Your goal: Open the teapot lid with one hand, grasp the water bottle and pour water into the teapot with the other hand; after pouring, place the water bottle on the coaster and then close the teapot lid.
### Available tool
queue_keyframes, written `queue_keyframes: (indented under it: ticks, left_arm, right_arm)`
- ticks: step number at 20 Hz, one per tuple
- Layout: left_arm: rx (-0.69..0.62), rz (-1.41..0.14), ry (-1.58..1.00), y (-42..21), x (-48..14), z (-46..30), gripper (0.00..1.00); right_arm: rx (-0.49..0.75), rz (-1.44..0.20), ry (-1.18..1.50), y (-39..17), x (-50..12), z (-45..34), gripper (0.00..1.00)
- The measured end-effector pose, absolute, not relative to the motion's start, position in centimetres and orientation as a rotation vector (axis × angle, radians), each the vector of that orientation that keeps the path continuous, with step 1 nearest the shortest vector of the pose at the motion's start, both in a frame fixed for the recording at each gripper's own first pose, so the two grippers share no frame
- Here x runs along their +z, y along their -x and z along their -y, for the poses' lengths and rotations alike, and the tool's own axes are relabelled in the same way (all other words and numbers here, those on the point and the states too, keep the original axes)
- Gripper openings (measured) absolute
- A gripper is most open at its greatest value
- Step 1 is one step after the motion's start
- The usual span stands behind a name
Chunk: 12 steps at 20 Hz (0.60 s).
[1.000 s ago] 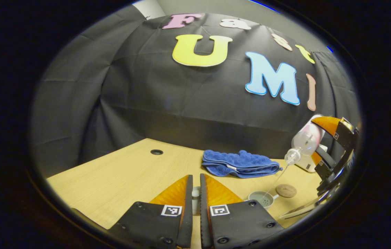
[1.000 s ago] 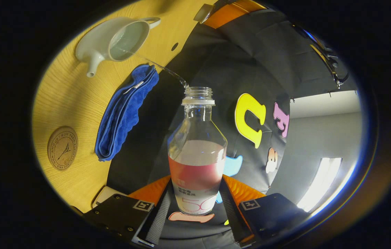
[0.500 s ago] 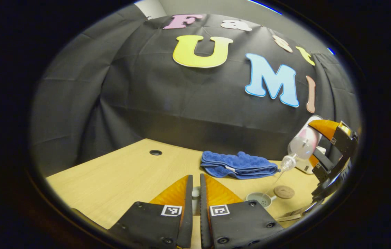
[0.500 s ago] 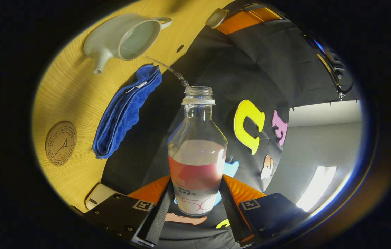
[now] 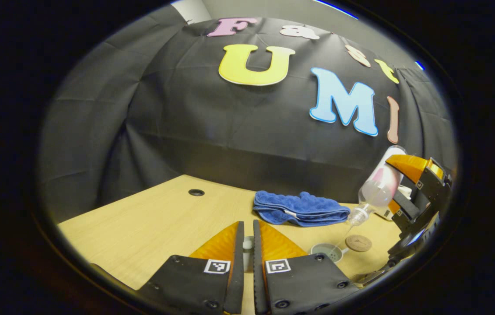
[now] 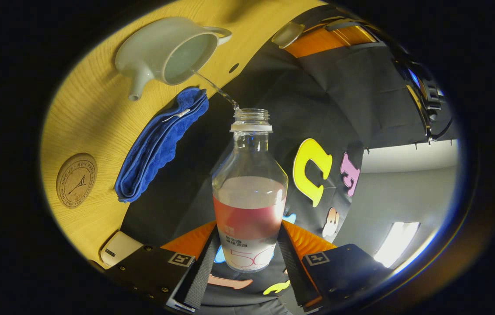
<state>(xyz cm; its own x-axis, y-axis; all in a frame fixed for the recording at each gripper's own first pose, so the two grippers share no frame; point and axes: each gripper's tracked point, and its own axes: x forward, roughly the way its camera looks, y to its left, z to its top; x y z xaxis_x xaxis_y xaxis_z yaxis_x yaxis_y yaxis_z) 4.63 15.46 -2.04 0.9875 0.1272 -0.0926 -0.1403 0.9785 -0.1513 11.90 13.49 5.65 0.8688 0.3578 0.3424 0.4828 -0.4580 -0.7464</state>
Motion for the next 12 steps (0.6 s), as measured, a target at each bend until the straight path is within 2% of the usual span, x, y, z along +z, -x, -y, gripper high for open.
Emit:
queue_keyframes:
  ticks: [12]
  left_arm:
    - [0.131, -0.101, 0.152, -4.7, -2.4, -15.3, 0.16]
  right_arm:
    - [-0.122, 0.640, 2.133, -11.4, 4.5, -14.0, 0.76]
